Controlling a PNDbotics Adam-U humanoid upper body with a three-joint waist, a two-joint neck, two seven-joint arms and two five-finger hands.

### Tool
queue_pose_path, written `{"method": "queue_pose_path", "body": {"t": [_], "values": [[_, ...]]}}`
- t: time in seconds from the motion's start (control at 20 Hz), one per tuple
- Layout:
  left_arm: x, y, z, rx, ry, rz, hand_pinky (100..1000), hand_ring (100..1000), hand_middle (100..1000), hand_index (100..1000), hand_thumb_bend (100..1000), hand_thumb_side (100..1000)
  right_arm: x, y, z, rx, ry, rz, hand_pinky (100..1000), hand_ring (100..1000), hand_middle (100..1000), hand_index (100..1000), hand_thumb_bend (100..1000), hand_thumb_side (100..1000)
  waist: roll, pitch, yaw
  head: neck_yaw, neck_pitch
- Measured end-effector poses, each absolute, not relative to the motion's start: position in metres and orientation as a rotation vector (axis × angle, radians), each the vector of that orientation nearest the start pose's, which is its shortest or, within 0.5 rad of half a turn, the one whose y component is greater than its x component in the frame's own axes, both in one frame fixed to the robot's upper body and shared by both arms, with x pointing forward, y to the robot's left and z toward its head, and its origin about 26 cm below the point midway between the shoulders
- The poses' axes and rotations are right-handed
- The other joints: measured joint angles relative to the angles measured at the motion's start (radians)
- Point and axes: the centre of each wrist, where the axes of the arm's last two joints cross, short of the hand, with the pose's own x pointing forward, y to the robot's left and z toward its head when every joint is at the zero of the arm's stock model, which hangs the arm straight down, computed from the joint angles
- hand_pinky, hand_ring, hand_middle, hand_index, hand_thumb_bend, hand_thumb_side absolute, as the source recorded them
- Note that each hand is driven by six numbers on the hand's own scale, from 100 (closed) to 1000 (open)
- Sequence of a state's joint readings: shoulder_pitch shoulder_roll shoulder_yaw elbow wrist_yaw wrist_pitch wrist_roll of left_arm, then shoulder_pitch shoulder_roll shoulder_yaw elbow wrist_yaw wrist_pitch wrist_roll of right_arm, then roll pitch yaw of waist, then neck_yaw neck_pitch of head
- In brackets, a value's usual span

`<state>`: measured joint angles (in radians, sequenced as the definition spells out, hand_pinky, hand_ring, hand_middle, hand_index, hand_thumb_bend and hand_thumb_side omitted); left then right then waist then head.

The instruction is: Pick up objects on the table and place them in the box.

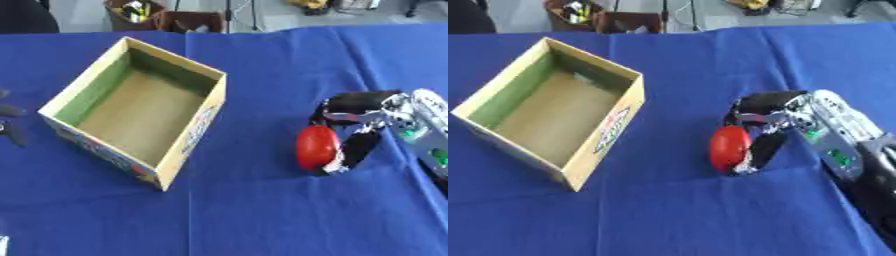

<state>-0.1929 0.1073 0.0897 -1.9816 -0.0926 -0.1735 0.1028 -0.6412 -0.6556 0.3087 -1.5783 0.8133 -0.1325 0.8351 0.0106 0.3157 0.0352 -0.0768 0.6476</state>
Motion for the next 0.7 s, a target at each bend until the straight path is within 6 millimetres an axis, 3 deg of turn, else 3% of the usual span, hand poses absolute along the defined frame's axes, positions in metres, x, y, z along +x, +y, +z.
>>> {"method": "queue_pose_path", "body": {"t": [0.5,0.7], "values": [[0.2913,0.2586,0.1538,0.246,-2.343,-0.043,282,542,601,732,100,944,0.3813,-0.2637,0.2158,-0.780,-1.162,1.924,464,594,519,632,100,652,-0.001,0.005,0.000,0.002,0.000],[0.2913,0.2586,0.1539,0.244,-2.342,-0.049,282,542,602,732,100,950,0.3813,-0.2636,0.2165,-0.797,-1.194,1.895,452,588,511,611,100,629,-0.004,0.006,0.000,0.004,-0.008]]}}
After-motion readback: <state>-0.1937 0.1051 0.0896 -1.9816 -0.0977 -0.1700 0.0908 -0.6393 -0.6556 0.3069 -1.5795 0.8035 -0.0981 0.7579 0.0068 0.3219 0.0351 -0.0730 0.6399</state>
